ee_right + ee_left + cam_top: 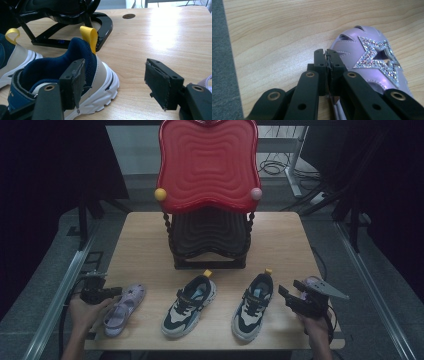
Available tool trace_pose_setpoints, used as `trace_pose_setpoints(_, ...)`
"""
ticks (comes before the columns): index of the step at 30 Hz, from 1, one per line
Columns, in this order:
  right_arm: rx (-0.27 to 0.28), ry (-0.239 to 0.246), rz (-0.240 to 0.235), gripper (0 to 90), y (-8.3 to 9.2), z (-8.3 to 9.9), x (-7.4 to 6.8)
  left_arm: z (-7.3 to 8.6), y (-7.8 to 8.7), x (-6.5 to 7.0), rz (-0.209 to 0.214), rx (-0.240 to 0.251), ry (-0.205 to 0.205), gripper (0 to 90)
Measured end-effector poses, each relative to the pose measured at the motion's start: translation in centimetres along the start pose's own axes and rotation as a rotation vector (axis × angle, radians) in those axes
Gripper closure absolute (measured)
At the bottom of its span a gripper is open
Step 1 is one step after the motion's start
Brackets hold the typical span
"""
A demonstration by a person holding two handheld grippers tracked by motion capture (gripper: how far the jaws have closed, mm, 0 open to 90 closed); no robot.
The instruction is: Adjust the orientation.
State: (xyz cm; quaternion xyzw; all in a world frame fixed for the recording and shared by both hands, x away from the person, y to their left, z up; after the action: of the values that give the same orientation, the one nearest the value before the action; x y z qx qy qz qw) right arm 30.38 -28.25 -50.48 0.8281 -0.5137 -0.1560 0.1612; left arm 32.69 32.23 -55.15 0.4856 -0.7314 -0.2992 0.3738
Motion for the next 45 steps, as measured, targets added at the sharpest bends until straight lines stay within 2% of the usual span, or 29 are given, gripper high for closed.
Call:
trace_pose_setpoints(4,-0.003,0.000,-0.001,33.7,0.0,0.0,0.0,-0.4,0.4,0.1,-0.002,0.021,-0.004,83.5)
trace_pose_setpoints(5,-0.002,0.000,0.000,33.7,0.0,0.0,0.0,-0.5,0.8,0.1,-0.009,0.039,-0.001,80.7)
trace_pose_setpoints(6,0.000,0.002,0.002,33.7,0.1,0.0,0.1,-0.9,1.8,0.5,-0.038,0.083,-0.006,74.5)
trace_pose_setpoints(7,0.000,0.002,0.002,33.7,0.1,0.0,0.1,-0.9,1.8,0.5,-0.038,0.083,-0.006,71.9)
trace_pose_setpoints(8,0.001,-0.003,0.002,33.7,0.1,0.0,0.1,-1.1,2.5,0.9,-0.033,0.109,-0.011,71.9)
trace_pose_setpoints(11,0.006,-0.006,0.006,33.7,0.2,-0.1,0.2,-1.9,4.3,2.4,0.005,0.190,-0.034,60.9)
trace_pose_setpoints(12,0.005,-0.006,0.004,33.7,0.2,-0.1,0.2,-2.5,5.1,3.4,0.033,0.246,-0.037,59.5)
trace_pose_setpoints(13,0.005,-0.006,0.004,33.7,0.2,-0.1,0.2,-2.5,5.1,3.4,0.033,0.246,-0.037,58.4)
trace_pose_setpoints(14,0.006,0.001,0.001,33.7,0.3,-0.2,0.1,-2.9,5.7,4.3,0.048,0.293,-0.038,57.4)
trace_pose_setpoints(15,0.006,0.001,0.001,33.7,0.3,-0.2,0.1,-2.9,5.7,4.3,0.048,0.293,-0.038,56.5)
trace_pose_setpoints(17,0.009,0.001,-0.001,33.7,0.4,-0.3,0.0,-3.2,6.0,5.3,0.071,0.315,-0.044,56.0)
trace_pose_setpoints(18,0.011,-0.002,-0.002,33.8,0.6,-0.4,0.1,-3.3,6.1,6.3,0.086,0.319,-0.059,55.5)
trace_pose_setpoints(20,0.010,-0.004,-0.003,33.8,0.6,-0.4,0.1,-3.3,6.1,6.7,0.100,0.316,-0.066,55.0)
trace_pose_setpoints(25,0.010,-0.005,-0.002,33.9,1.1,-0.5,0.4,-3.2,5.1,9.3,0.171,0.296,-0.100,54.4)
trace_pose_setpoints(31,0.011,-0.005,0.013,33.9,1.5,-0.6,0.7,-3.1,4.6,10.7,0.200,0.290,-0.126,53.5)
trace_pose_setpoints(33,0.012,-0.001,0.016,33.9,1.5,-0.7,0.7,-3.1,4.8,10.9,0.188,0.293,-0.138,53.3)
trace_pose_setpoints(37,-0.010,0.024,0.008,34.3,2.1,-1.0,0.6,-3.0,4.8,11.0,0.204,0.301,-0.139,53.1)
trace_pose_setpoints(39,-0.018,0.050,0.002,35.8,3.2,-1.5,0.6,-2.9,4.8,10.9,0.203,0.297,-0.137,52.7)
trace_pose_setpoints(40,-0.018,0.050,0.002,35.8,3.2,-1.5,0.6,-2.9,4.9,10.8,0.208,0.301,-0.137,52.7)
trace_pose_setpoints(42,-0.025,0.062,0.026,38.5,3.9,-1.6,0.7,-2.8,5.1,10.6,0.205,0.300,-0.135,52.3)
trace_pose_setpoints(45,-0.035,0.043,0.067,43.6,4.9,-1.4,1.0,-2.8,5.5,10.3,0.202,0.306,-0.138,51.4)
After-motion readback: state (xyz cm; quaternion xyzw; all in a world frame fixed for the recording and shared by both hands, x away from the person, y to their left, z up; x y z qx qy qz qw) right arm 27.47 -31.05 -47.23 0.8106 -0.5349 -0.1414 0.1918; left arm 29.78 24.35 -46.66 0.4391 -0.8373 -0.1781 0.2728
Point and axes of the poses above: each handheld gripper's, and its own axes: y roughly backward along the jaws, z roughly out of its underside, x roughly to its right, the point moved 5 cm from there along -y, roughly forward along the jaws, and after that the axes turned 5 degrees about y, right-handed, at the moved point
